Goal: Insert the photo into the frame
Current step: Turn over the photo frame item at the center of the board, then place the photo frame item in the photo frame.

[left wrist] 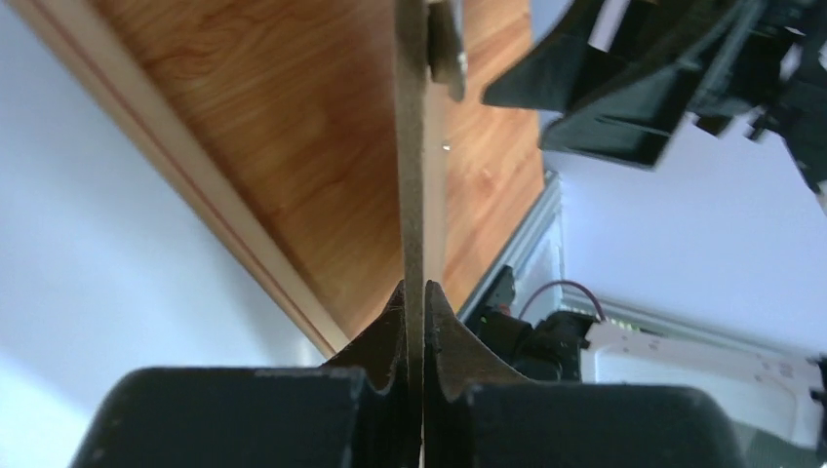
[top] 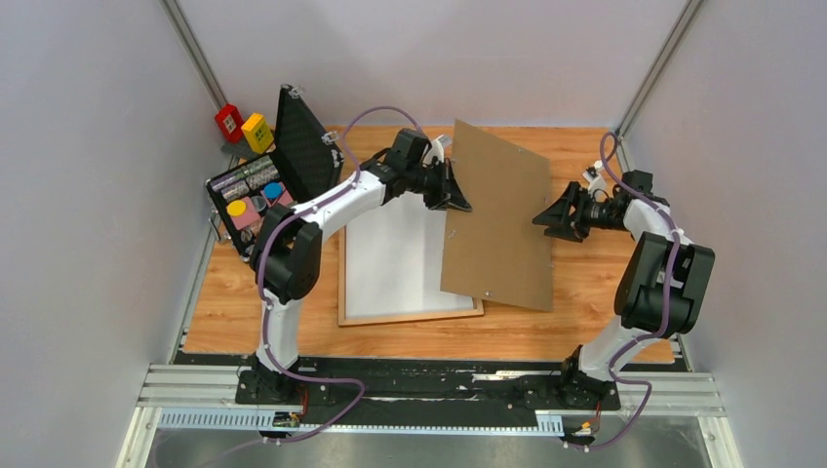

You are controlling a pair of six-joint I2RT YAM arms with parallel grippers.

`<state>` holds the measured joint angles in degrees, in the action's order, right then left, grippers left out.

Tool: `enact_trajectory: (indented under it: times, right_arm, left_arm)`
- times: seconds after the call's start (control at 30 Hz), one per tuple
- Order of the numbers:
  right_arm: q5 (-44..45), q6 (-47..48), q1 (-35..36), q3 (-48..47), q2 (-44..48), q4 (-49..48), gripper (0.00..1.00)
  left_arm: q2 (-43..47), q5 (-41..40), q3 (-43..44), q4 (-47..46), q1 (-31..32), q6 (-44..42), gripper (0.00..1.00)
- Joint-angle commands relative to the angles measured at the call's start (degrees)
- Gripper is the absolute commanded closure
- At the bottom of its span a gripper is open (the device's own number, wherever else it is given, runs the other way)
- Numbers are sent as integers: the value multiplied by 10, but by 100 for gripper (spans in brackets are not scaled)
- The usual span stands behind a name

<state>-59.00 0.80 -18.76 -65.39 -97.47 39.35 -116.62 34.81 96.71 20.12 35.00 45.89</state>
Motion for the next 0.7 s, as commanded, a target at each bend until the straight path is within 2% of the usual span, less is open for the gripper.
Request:
enact_trajectory:
  times: [0.0, 0.17, 0.5, 0.67]
  right_arm:
    - [-20, 11, -11, 13, 1, -52, 29]
    - [-40, -4, -20, 27, 9, -87, 23]
    - [-50, -60, -28, 28, 19, -157, 21]
    - [-78, -69, -15, 34, -1, -195, 21]
  left_arm:
    - [47, 65, -42, -106, -22, -27, 100]
    - [79, 130, -103, -204, -62, 5, 100]
    - [149, 251, -238, -366, -117, 64, 100]
    - [188, 286, -291, -404, -133, 73, 100]
